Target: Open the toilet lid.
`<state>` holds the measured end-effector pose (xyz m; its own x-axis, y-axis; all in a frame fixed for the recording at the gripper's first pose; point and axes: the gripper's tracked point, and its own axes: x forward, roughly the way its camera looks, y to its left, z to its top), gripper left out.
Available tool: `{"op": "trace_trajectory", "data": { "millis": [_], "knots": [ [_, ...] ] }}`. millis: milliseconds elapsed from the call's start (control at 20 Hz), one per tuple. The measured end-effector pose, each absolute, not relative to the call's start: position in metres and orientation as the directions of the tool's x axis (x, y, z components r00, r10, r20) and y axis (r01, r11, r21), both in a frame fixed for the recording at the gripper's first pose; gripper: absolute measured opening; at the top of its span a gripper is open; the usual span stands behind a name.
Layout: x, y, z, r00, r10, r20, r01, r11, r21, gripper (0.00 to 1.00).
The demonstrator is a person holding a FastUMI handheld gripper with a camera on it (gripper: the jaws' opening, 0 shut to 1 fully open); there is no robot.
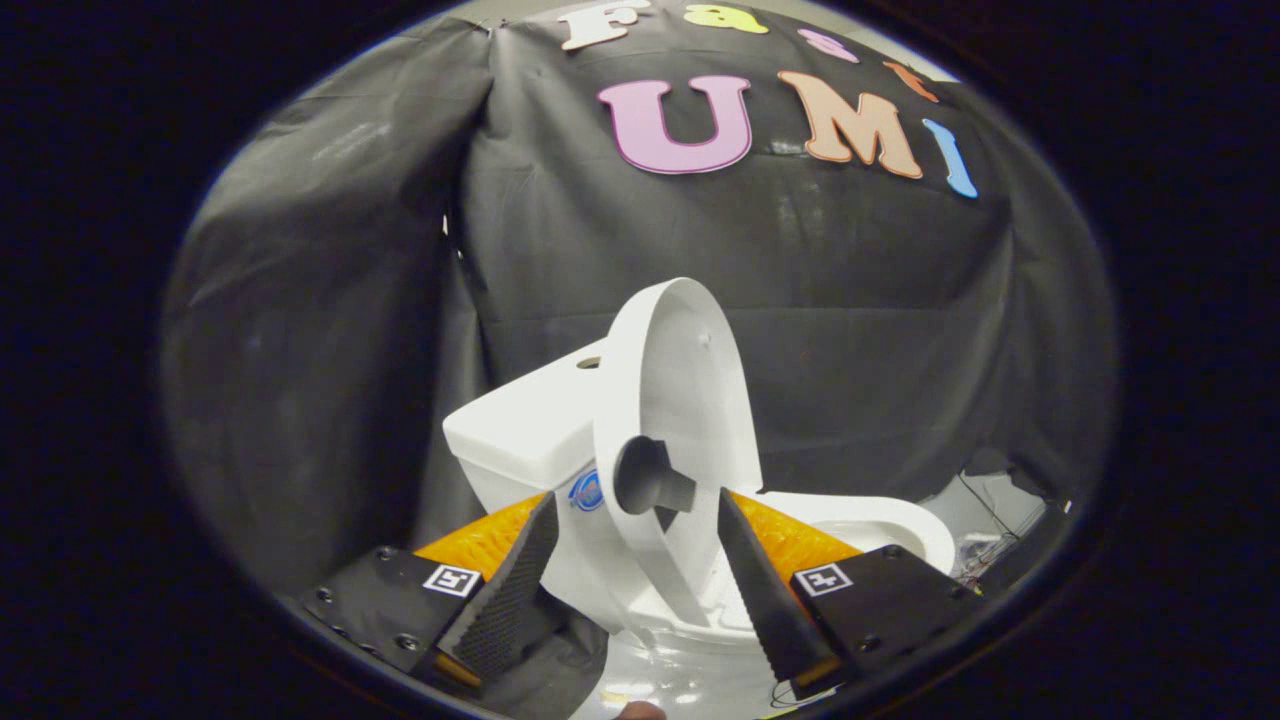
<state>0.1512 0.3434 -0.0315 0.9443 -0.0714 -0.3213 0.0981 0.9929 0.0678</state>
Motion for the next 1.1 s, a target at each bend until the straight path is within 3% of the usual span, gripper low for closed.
{"op": "trace_trajectory", "data": {
  "millis": [550, 1100],
  "knots": [
    [0.108, 0.281, 0.024, 0.984, 0.004, -0.177, 0.011, 0.996, 0.086, 0.97],
    [0.050, 0.185, 0.024, 0.988, -0.056, -0.144, 0.054, 0.998, -0.017, 0.96]
  ]
}}
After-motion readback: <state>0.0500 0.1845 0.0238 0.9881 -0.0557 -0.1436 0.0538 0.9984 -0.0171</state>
